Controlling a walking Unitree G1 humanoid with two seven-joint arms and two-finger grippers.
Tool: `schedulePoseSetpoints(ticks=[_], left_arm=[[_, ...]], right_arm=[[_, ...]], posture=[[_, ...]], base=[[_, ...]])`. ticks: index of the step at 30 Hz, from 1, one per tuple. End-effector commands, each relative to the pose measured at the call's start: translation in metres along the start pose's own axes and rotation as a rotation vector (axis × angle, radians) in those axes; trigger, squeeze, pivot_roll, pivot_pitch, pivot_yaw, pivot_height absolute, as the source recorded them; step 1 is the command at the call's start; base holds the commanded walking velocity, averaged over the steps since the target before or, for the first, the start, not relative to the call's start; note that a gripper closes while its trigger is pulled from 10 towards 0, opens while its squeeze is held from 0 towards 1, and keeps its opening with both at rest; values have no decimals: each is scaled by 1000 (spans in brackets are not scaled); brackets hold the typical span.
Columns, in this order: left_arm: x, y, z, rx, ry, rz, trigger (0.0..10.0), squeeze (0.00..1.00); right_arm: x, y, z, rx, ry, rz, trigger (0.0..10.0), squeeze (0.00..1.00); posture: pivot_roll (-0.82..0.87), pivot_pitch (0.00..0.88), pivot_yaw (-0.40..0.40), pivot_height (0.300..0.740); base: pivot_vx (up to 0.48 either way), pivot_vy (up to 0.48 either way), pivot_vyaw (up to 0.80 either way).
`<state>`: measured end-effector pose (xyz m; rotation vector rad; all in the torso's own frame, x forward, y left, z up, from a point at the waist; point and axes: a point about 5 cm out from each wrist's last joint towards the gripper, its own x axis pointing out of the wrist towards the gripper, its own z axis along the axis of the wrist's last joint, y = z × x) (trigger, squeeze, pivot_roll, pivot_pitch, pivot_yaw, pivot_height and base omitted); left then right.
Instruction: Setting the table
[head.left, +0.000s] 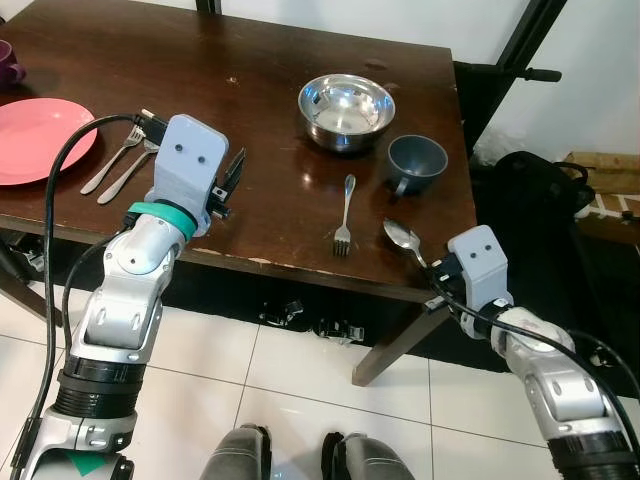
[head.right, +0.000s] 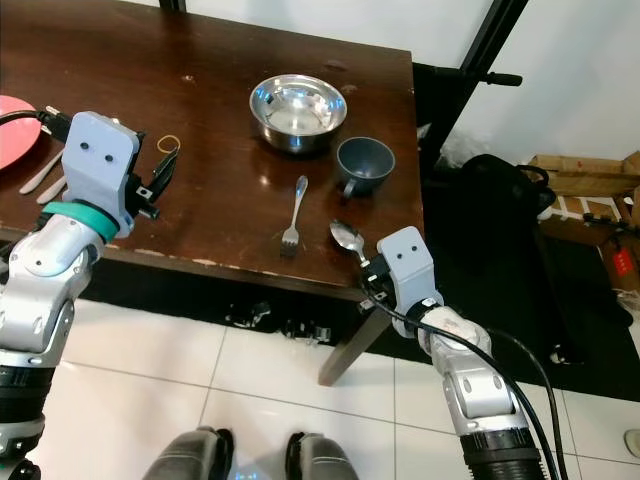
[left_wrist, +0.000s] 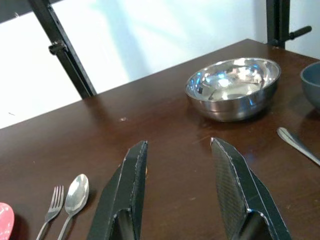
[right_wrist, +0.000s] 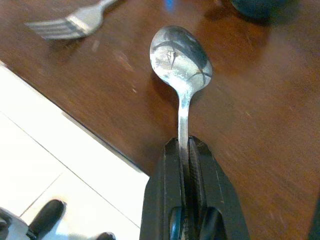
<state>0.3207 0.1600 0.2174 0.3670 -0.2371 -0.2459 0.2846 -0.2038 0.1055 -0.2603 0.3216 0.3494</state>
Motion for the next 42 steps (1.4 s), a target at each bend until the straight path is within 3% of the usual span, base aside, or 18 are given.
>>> schedulePoseSetpoints(ticks=[1, 5, 7, 9, 12, 19, 24, 28, 29, 42], left_arm=[[-1, 0, -1, -1, 0, -8, 10000, 0], [-1, -1, -1, -3, -1, -7, 10000, 0], [1, -4, 3, -17, -13, -13, 10000, 0], [1, -4, 3, -17, -13, -13, 10000, 0], [6, -10, 12, -50, -40, -61, 10000, 0], [5, -23, 17, -90, -43, -165, 10000, 0], [-13, -46, -1, -123, 30, -335, 10000, 0], [-18, -49, -4, -133, 41, -373, 10000, 0], [-25, -52, -9, -154, 62, -433, 10000, 0], [-38, -48, -18, -140, 114, -463, 10000, 0]], right_arm=[[-1, -7, -5, 12, 39, -28, 10000, 0], [0, -9, -6, 20, 46, -46, 10000, 0], [9, -15, -3, 93, 48, -122, 10000, 0], [9, -15, -3, 93, 48, -122, 10000, 0], [23, -18, 4, 220, 29, -185, 10000, 0], [40, -10, 16, 317, -6, -179, 10000, 0], [55, 4, 21, 372, 12, -145, 10000, 0], [58, 5, 22, 389, 14, -157, 10000, 0], [65, 6, 25, 431, 18, -177, 10000, 0], [86, 13, 40, 499, 13, -203, 10000, 0]], posture=[[56, 36, 9, 740], [56, 34, 4, 740], [61, 31, -2, 740], [61, 31, -2, 740], [63, 30, -3, 740], [72, 30, -1, 740], [83, 37, -10, 740], [86, 40, -12, 740], [90, 41, -12, 740], [124, 65, -32, 740]], base=[[0, 0, 0], [0, 0, 0], [0, 0, 0], [0, 0, 0], [0, 0, 0], [0, 0, 0], [0, 0, 0], [0, 0, 0], [0, 0, 0], [0, 0, 0]])
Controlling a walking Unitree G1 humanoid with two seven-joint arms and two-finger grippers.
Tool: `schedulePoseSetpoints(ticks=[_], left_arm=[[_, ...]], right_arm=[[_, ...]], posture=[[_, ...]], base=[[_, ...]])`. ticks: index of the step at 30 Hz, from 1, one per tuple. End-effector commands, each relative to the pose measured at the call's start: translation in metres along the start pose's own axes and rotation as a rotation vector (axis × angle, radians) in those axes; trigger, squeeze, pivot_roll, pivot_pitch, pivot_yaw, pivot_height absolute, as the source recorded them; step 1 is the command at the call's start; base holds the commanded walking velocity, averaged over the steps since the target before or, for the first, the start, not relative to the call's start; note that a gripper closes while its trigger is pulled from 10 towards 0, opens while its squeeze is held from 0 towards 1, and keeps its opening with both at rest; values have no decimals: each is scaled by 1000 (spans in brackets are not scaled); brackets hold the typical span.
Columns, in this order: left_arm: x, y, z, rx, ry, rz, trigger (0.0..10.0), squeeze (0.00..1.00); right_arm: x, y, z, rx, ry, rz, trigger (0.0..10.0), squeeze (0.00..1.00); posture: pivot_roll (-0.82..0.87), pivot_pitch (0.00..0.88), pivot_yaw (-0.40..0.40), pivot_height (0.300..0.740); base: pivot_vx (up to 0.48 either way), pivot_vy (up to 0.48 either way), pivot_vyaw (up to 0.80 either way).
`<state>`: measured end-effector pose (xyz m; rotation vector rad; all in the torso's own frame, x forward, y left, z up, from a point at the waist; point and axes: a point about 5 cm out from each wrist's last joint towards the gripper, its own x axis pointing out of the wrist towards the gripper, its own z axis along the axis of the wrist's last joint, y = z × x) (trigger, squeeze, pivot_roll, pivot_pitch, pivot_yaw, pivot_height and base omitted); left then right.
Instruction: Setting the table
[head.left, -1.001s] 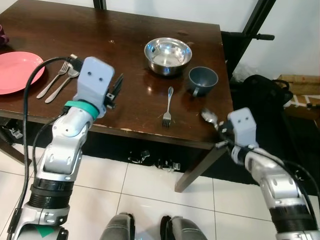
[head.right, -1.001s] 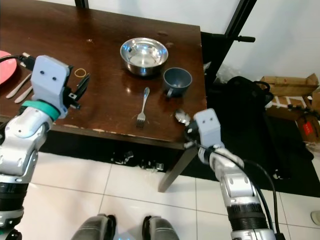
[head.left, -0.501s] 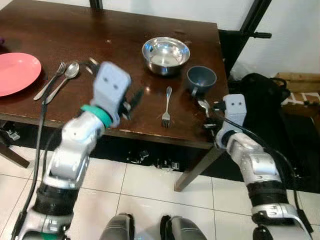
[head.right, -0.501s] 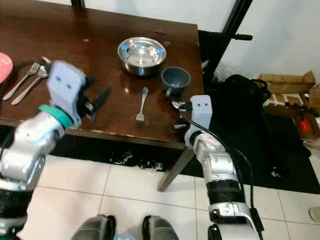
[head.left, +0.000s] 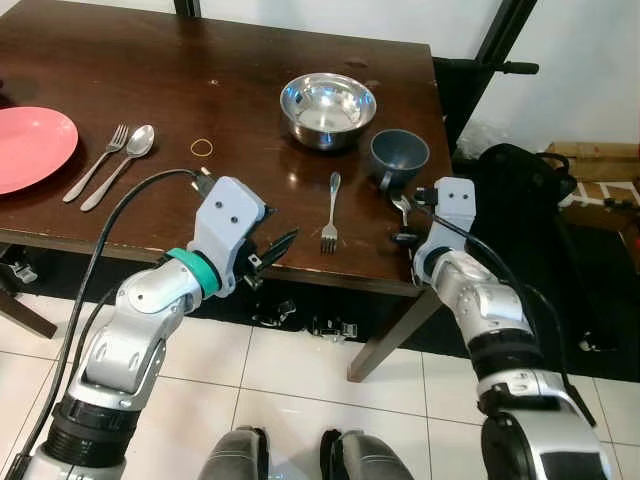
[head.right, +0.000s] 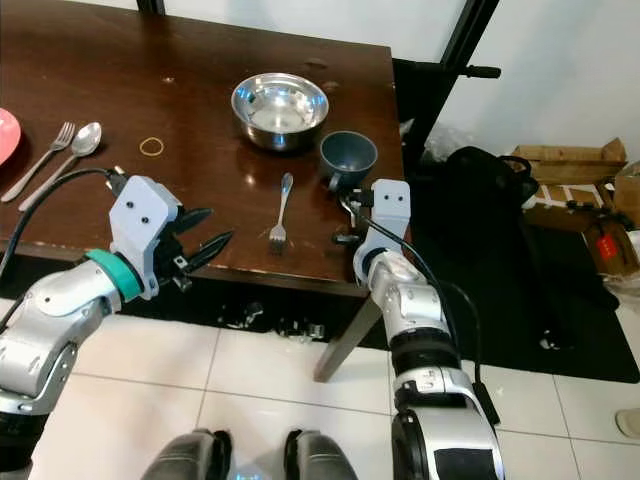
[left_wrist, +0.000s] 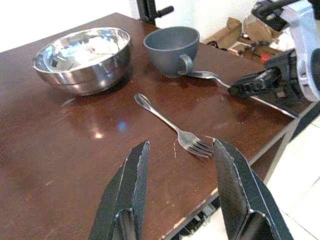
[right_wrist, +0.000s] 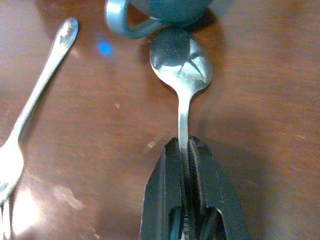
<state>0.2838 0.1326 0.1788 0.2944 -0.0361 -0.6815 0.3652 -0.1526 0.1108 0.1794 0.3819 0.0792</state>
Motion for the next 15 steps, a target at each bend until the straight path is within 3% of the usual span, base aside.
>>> schedulePoseSetpoints(ticks=[1, 15], left_arm=[[-5, -4, -3, -6, 20, -11, 10000, 0], [-20, -9, -5, -14, 52, -10, 10000, 0]], right_arm=[[4, 1, 2, 22, -6, -17, 10000, 0], [17, 19, 22, 41, -42, -32, 10000, 0]], posture=[[124, 65, -32, 740], [164, 110, -35, 740]], base=[[0, 0, 0], [0, 0, 0]])
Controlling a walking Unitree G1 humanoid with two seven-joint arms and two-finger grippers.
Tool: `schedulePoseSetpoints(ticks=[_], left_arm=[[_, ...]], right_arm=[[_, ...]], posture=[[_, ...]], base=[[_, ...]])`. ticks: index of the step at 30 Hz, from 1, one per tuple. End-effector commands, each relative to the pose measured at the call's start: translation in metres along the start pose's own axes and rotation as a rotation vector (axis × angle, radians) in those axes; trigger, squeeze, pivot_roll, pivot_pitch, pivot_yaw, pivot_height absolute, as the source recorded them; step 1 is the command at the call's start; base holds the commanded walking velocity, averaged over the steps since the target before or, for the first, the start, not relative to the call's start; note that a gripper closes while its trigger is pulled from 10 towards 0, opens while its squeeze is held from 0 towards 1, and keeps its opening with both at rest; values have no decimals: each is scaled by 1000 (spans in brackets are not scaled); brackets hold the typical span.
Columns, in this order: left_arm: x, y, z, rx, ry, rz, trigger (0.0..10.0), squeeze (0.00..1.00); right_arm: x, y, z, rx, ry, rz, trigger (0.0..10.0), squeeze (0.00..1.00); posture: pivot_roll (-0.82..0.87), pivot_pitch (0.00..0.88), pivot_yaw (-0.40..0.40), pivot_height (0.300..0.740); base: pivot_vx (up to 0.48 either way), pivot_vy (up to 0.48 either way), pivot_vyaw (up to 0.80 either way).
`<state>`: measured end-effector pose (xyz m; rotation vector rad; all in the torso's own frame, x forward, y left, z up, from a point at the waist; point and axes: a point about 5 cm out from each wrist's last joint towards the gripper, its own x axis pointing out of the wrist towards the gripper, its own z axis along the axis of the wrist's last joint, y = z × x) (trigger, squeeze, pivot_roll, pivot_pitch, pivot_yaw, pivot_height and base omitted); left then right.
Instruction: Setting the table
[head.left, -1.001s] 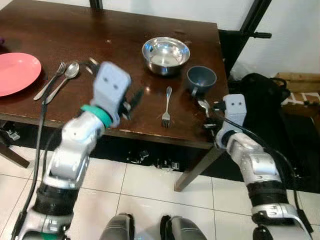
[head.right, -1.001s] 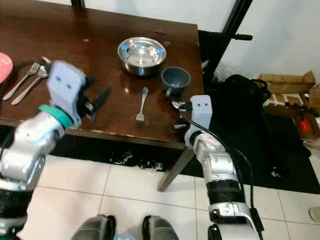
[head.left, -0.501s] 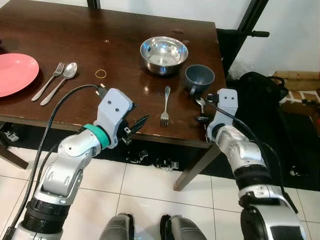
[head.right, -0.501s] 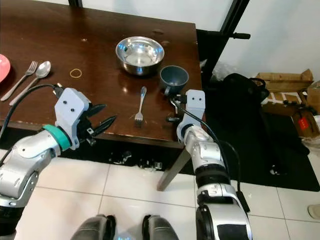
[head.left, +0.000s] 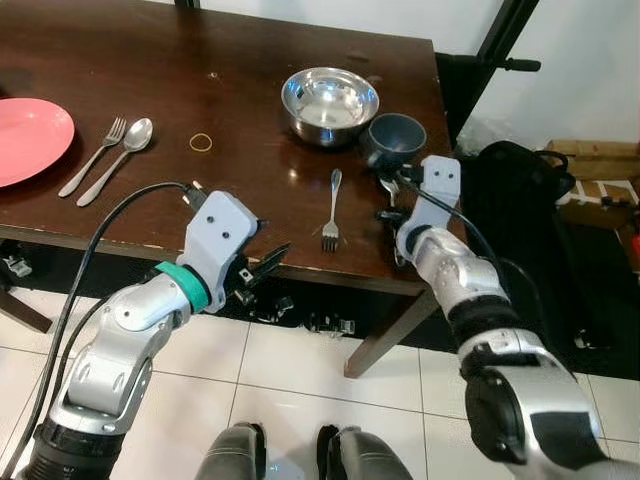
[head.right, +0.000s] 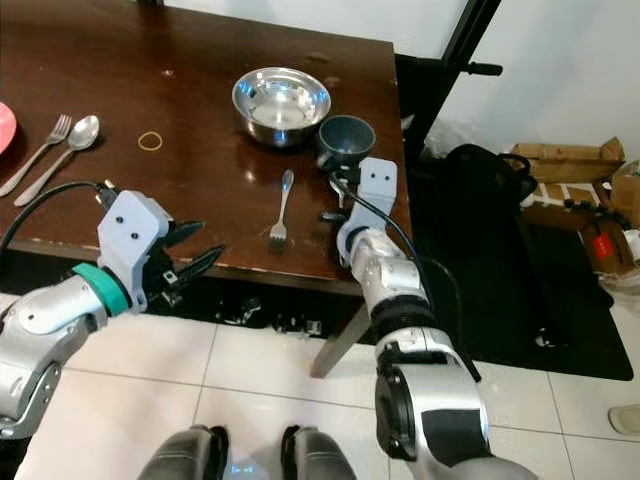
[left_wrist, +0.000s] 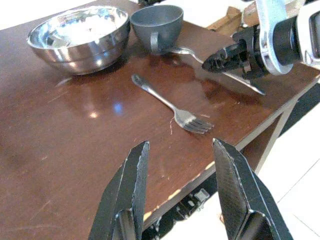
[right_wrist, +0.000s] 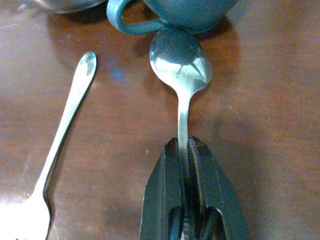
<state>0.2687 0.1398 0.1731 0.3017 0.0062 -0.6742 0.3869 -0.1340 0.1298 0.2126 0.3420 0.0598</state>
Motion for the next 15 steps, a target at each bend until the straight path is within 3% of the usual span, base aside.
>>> schedulePoseSetpoints(ticks=[1, 15], left_arm=[[-4, -3, 0, -6, 10, -11, 10000, 0], [-7, -3, 1, -7, 21, 5, 10000, 0]], right_arm=[[2, -2, 0, 7, 0, -23, 10000, 0], [6, 9, 1, 4, -2, -12, 10000, 0]], posture=[[164, 110, -35, 740], [172, 117, -37, 740]], base=[[0, 0, 0], [0, 0, 0]])
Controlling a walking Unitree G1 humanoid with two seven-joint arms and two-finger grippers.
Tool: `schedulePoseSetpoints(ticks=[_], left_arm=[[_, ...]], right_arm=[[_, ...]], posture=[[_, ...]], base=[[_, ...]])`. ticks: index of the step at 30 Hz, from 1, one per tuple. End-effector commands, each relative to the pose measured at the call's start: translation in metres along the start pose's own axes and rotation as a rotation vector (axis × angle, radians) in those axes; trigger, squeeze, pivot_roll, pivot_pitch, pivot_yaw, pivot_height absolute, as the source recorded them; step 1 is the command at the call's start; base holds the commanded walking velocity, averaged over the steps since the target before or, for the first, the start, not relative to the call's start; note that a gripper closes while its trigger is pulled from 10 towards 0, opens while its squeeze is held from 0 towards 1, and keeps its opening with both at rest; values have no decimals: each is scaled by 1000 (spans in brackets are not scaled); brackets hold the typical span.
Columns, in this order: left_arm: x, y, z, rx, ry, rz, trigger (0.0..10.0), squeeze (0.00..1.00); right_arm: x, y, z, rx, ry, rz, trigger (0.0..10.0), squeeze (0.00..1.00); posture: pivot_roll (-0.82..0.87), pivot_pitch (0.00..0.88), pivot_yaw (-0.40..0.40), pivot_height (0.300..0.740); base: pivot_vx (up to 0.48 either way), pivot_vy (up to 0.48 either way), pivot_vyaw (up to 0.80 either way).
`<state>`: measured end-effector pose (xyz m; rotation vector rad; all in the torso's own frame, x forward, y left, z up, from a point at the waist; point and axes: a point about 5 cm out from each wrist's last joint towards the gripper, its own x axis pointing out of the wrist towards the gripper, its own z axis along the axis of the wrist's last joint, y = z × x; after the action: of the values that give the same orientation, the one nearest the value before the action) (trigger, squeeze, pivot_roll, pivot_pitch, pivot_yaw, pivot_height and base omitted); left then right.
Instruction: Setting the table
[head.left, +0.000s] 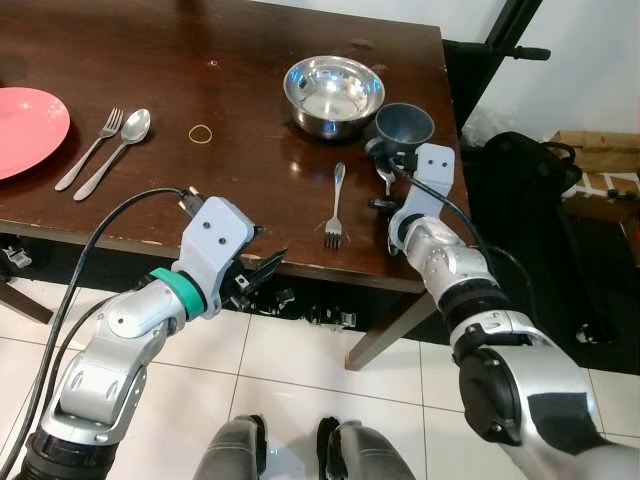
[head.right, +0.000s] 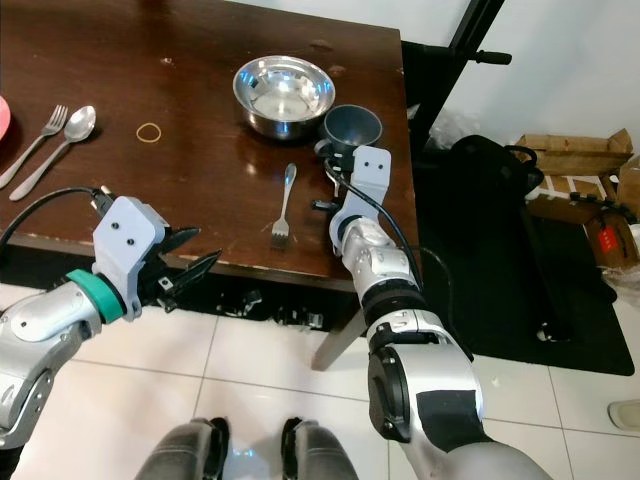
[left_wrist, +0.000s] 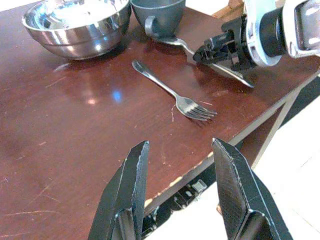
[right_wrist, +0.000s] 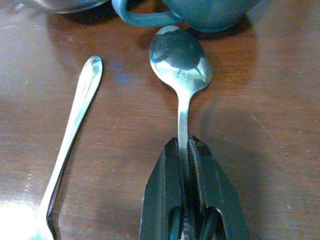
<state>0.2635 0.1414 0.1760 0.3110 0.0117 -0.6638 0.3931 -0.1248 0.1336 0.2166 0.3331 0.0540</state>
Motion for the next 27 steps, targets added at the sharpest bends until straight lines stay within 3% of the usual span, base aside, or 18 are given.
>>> schedulePoseSetpoints(ticks=[1, 6, 7, 9, 10, 27], left_arm=[[-1, -2, -2, -14, 11, 0, 10000, 0], [-1, -2, -1, -14, 10, 5, 10000, 0], [-1, -2, -1, -14, 11, 6, 10000, 0], [-1, -2, -1, -14, 11, 6, 10000, 0], [-1, -2, 0, -13, 10, 6, 10000, 0], [6, -1, 0, -9, 5, 7, 10000, 0]], right_arm=[[0, -3, -4, 2, 10, -25, 10000, 0], [0, -10, -4, 13, 8, -64, 10000, 0], [1, -11, -4, 14, 5, -73, 10000, 820], [1, -11, -4, 14, 5, -73, 10000, 820], [1, -12, -3, 17, 3, -79, 10000, 1000], [-1, -18, 16, 27, -88, -60, 10000, 1000]], posture=[[172, 119, -39, 740], [172, 118, -39, 740], [169, 115, -38, 740], [169, 115, -38, 740], [168, 112, -38, 740], [139, 84, -31, 740]], base=[[0, 0, 0], [0, 0, 0], [0, 0, 0], [0, 0, 0], [0, 0, 0], [0, 0, 0]])
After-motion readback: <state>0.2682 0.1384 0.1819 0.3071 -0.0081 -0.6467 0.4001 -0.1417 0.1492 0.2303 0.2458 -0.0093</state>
